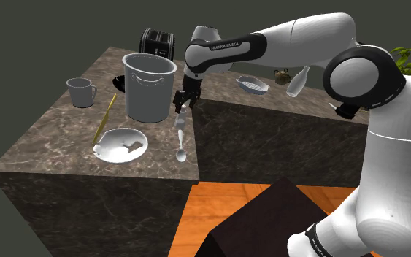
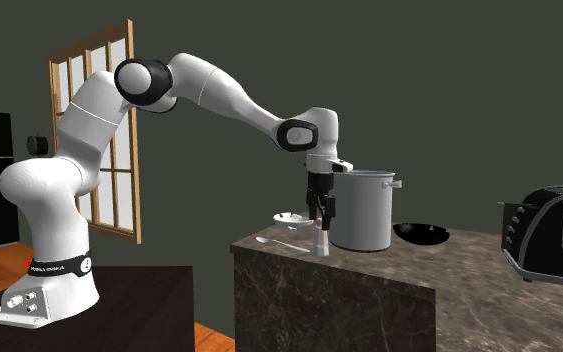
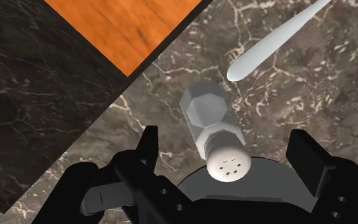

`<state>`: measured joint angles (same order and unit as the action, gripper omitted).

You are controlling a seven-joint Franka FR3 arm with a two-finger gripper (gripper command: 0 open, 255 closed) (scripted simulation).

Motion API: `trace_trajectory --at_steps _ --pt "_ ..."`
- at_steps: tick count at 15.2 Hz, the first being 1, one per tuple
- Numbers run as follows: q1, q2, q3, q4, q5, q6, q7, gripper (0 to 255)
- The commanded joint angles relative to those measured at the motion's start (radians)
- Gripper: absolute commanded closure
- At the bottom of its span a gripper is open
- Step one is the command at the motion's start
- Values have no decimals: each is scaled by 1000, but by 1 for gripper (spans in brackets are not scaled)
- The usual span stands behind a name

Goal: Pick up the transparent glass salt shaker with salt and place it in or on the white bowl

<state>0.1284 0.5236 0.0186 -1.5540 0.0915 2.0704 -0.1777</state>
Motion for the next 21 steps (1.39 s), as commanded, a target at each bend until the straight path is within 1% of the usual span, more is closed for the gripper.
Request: trace_trajectory --at_steps 1,2,3,12,21 --pt "0 0 0 0 0 0 0 0" --pt "0 0 0 0 0 0 0 0" --pt "0 0 0 0 0 0 0 255" --pt "0 0 0 0 0 0 0 255" --pt "0 -40 -1 60 -3 -100 9 255"
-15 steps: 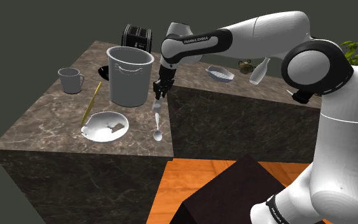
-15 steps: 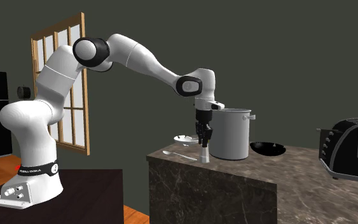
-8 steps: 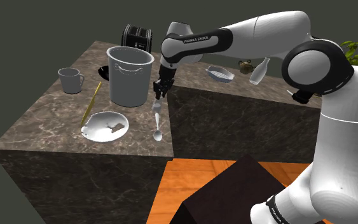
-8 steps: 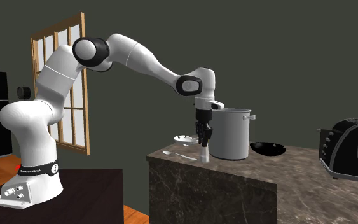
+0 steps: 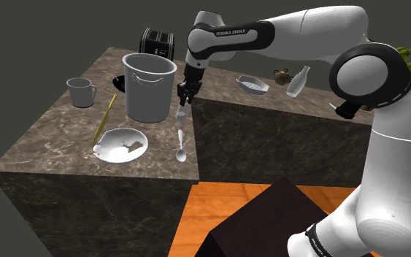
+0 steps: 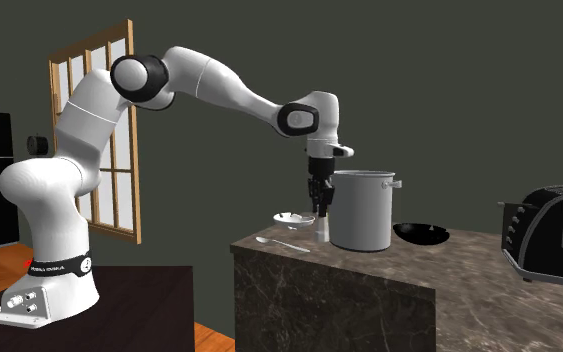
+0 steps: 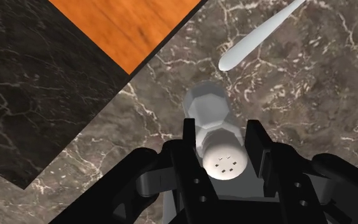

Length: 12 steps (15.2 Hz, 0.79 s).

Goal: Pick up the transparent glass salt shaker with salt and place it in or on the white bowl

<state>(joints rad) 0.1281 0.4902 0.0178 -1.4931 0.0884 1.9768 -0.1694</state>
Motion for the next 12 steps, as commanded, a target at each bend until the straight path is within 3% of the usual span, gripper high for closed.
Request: trace_trajectory --at_steps 1,12 --pt "0 -11 0 7 0 -18 1 255" --pt "-1 -36 -1 117 -4 -153 12 255"
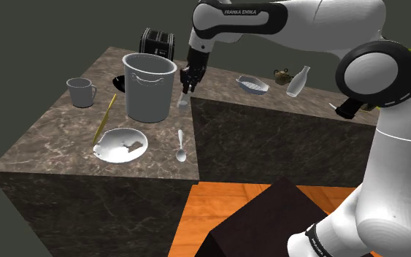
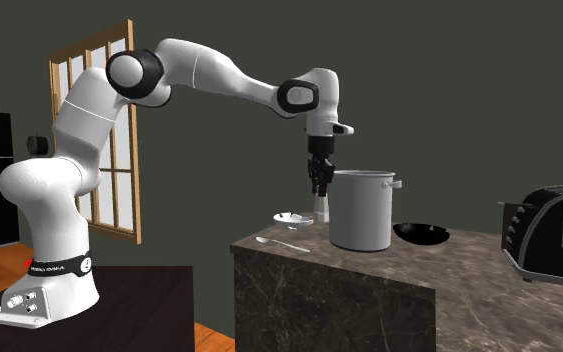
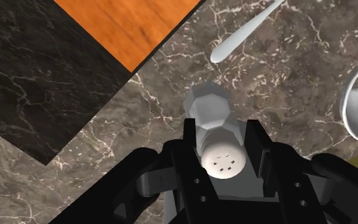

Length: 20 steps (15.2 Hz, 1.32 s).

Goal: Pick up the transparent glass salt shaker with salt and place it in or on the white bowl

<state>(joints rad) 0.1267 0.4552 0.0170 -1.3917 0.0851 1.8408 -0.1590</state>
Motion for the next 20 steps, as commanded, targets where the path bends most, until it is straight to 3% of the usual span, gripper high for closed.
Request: trace_trajectory --at_steps 1,3,12,20 --pt "0 -2 0 28 -1 -29 3 255" --pt "0 -2 0 41 -1 -44 4 255" --pt "134 -7 48 70 -23 -61 188 255" --pt "259 64 87 212 -50 -120 351 255"
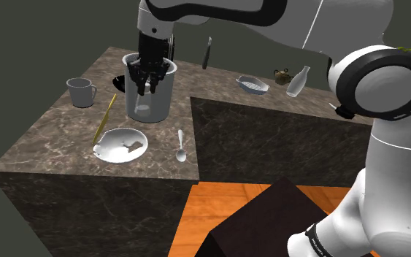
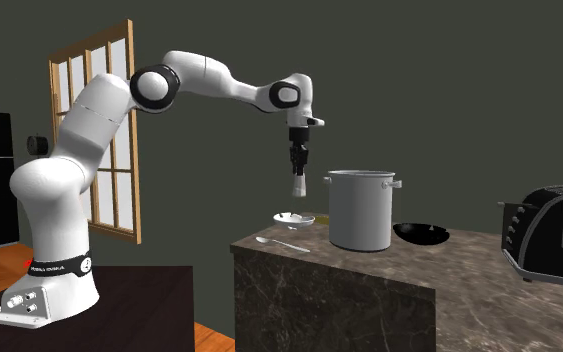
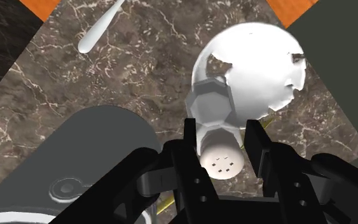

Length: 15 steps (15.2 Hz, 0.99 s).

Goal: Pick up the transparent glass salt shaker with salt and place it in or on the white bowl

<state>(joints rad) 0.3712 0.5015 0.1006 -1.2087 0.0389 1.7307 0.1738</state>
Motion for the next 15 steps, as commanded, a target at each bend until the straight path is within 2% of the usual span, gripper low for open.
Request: trace_trajectory --at_steps 1,4,5,15 --pt "31 33 8 56 -8 -21 39 255" --pt "82 90 19 159 -21 -63 98 255" --pt "110 127 23 227 -28 -91 127 255" --pt "102 100 22 47 -24 62 119 255"
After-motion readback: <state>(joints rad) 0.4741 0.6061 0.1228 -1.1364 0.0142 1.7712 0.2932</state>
